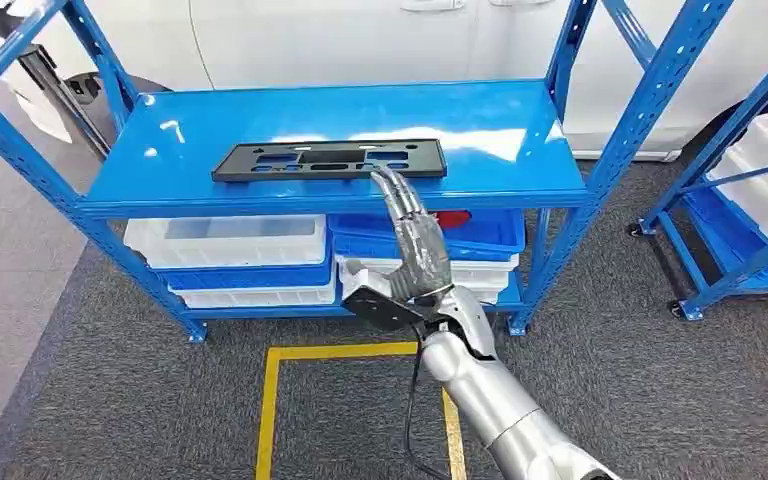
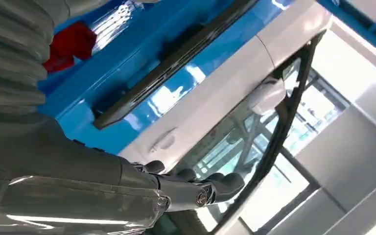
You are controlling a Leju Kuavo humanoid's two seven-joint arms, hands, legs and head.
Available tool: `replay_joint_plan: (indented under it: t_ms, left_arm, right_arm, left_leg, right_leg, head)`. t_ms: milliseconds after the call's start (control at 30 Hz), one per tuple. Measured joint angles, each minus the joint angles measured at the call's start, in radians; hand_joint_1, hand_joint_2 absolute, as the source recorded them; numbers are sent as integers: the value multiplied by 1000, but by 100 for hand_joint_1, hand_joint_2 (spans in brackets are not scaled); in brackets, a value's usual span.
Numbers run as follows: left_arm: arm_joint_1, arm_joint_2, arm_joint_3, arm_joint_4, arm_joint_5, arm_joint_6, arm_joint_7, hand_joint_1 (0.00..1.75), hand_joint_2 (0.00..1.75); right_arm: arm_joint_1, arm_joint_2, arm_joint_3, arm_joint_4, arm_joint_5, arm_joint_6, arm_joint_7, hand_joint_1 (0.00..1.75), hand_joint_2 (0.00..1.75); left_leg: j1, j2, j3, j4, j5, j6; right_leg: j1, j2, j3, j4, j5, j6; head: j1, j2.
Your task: Take the parts from the cabinet and place them on the table.
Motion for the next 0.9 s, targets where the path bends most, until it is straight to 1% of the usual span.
replay_joint_plan:
  t_ms: [33, 67, 100, 133, 167, 200, 233, 267, 333, 367, 400, 433, 467, 500, 533, 567, 600, 633, 667, 700, 733, 767, 800, 833, 867, 900]
  left_arm:
    - [0, 0, -1, 0, -2, 0, 0, 0, 0]
    - [1, -1, -2, 0, -3, 0, 0, 0, 0]
    - [1, -1, -3, 0, -4, 0, 0, 0, 0]
    - [-1, -1, -4, 0, -8, 0, 0, 0, 0]
    - [-4, 0, -5, 0, -10, 0, 0, 0, 0]
    - [-6, 0, -6, 0, -10, 0, 0, 0, 0]
    - [-11, -1, -9, 0, -11, 0, 0, 0, 0]
    - [-13, -1, -10, 0, -13, 0, -1, 0, 0]
    - [-15, 0, -13, 0, -19, 0, -2, 0, 0]
    - [-15, -1, -13, 0, -21, 0, -2, 0, 0]
    - [-16, -2, -14, 0, -23, 0, -2, 0, 0]
    - [-18, -2, -14, 0, -23, 0, -3, 0, 0]
    - [-21, -2, -14, 0, -26, 0, -3, 0, 0]
    - [-23, -1, -14, 0, -30, 0, -3, 0, 0]
    - [-24, -1, -14, 0, -31, 0, -3, 0, 0]
    - [-24, -1, -14, 0, -31, 0, -3, 0, 0]
    - [-24, -2, -14, 0, -34, 0, -3, 0, 0]
    - [-24, -2, -14, 0, -37, 0, -3, 0, 0]
    - [-25, -2, -14, 0, -40, 0, -3, 0, 0]
    - [-27, -2, -14, 0, -42, 0, -4, 0, 0]
    - [-29, -3, -15, 0, -44, 0, -5, 0, 0]
    - [-31, -3, -15, 1, -47, 0, -6, 0, 0]
    - [-32, -3, -15, 1, -50, 0, -6, 0, 0]
    - [-33, -3, -15, 1, -53, -1, -6, 0, 0]
    - [-33, -3, -15, 1, -55, -1, -6, 0, 0]
    - [-35, -3, -16, 1, -57, -1, -6, 0, 0]
  right_arm:
    - [-7, 4, 16, 22, 23, -8, 14, 0, 175]
    - [-13, 8, 30, 40, 42, -14, 26, 0, 175]
    - [-21, 13, 41, 57, 58, -20, 36, 0, 175]
    - [-32, 19, 59, 83, 84, -28, 54, 0, 175]
    - [-46, 26, 73, 105, 106, -34, 69, 0, 175]
    - [-61, 32, 87, 126, 128, -39, 84, 0, 175]
    - [-76, 35, 98, 148, 150, -46, 101, 0, 175]
    - [-90, 38, 108, 170, 170, -48, 117, 0, 175]
    - [-114, 41, 127, 215, 210, -52, 154, 0, 175]
    - [-127, 43, 134, 237, 231, -55, 175, 0, 175]
    - [-140, 43, 142, 257, 251, -58, 195, 0, 175]
    - [-158, 43, 150, 279, 270, -61, 212, 0, 175]
    - [-175, 43, 160, 306, 291, -63, 233, 0, 175]
    - [-186, 43, 168, 333, 311, -64, 251, 0, 175]
    - [-192, 42, 174, 356, 328, -67, 273, 0, 175]
    - [-199, 43, 179, 379, 345, -69, 293, 0, 175]
    - [-208, 42, 184, 403, 365, -71, 314, 0, 175]
    - [-221, 43, 190, 427, 386, -73, 337, 0, 175]
    - [-238, 43, 197, 449, 406, -77, 360, 0, 175]
    - [-256, 43, 201, 468, 423, -82, 379, 0, 175]
    - [-275, 43, 206, 491, 443, -87, 400, 0, 175]
    - [-292, 44, 213, 516, 463, -92, 422, 0, 175]
    - [-304, 44, 217, 536, 479, -95, 442, 0, 175]
    - [-314, 44, 218, 558, 498, -97, 466, 0, 175]
    - [-320, 44, 219, 570, 509, -98, 481, 0, 175]
    - [-325, 44, 219, 579, 517, -99, 492, 0, 175]
  left_leg:
    - [1, 0, -37, 70, -20, -4]
    - [3, 0, -53, 94, -16, -5]
    - [5, 0, -45, 70, 11, -6]
    - [7, 1, -14, 1, 57, -5]
    - [8, 1, 34, -102, 111, -4]
    - [9, 1, 77, -193, 147, -1]
    - [2, 0, 92, -216, 129, 3]
    - [1, -1, 91, -223, 131, 13]
    - [-2, -3, 86, -220, 132, 22]
    - [3, -2, 88, -227, 136, 31]
    - [7, 0, 91, -233, 141, 37]
    - [6, 0, 90, -235, 142, 43]
    - [4, 1, 89, -235, 142, 48]
    - [3, 1, 88, -235, 142, 50]
    - [1, 1, 88, -234, 141, 51]
    - [0, 1, 89, -234, 141, 51]
    - [-1, 0, 89, -233, 141, 52]
    - [-2, -1, 90, -232, 141, 52]
    - [-3, -2, 90, -229, 139, 50]
    - [-4, -2, 90, -226, 136, 48]
    - [-7, -1, 88, -223, 134, 44]
    - [-10, -2, 84, -219, 133, 40]
    - [-9, -1, 84, -220, 134, 36]
    - [-7, 0, 85, -223, 135, 31]
    - [-6, 0, 86, -225, 135, 28]
    - [-8, 0, 86, -225, 135, 24]
  right_leg:
    - [0, -1, 0, 0, 0, 0]
    - [0, -1, 0, 1, -1, 0]
    - [0, -1, 1, 1, -1, 0]
    - [0, 0, 2, 2, -2, 1]
    - [-1, 1, 5, 3, -4, 5]
    - [-1, 1, 8, 3, -7, 9]
    - [6, 2, 6, 5, -8, 15]
    - [5, 2, 2, 6, -7, 20]
    - [4, 1, 3, 1, -4, 31]
    - [7, 1, 4, -1, -4, 38]
    - [3, 1, 1, 8, -14, 43]
    - [4, 1, -18, 46, -41, 47]
    - [4, 1, -54, 120, -80, 48]
    - [4, 1, -96, 209, -118, 49]
    - [4, 1, -133, 284, -141, 50]
    - [4, 1, -156, 324, -144, 50]
    - [4, 1, -154, 312, -122, 48]
    - [4, 1, -128, 252, -82, 44]
    - [5, 1, -87, 159, -32, 39]
    - [6, 1, -44, 68, 9, 32]
    - [11, 1, -19, 17, 6, 26]
    - [12, 1, -21, 8, 10, 26]
    - [13, 2, -22, 8, 10, 24]
    - [16, 3, -22, 8, 9, 19]
    - [17, 3, -22, 7, 11, 16]
    - [14, 3, -20, 2, 13, 12]
  head:
    - [0, 0]
    - [0, 0]
    - [0, 0]
    - [0, 0]
    - [0, 0]
    - [0, 0]
    - [0, 0]
    - [0, 0]
    - [0, 0]
    - [0, 0]
    - [0, 0]
    - [0, 0]
    - [0, 0]
    - [0, 0]
    - [0, 0]
    - [0, 0]
    - [0, 0]
    - [0, 0]
    - [0, 0]
    - [0, 0]
    - [0, 0]
    - [0, 0]
    - [0, 0]
    - [0, 0]
    - [0, 0]
    - [0, 0]
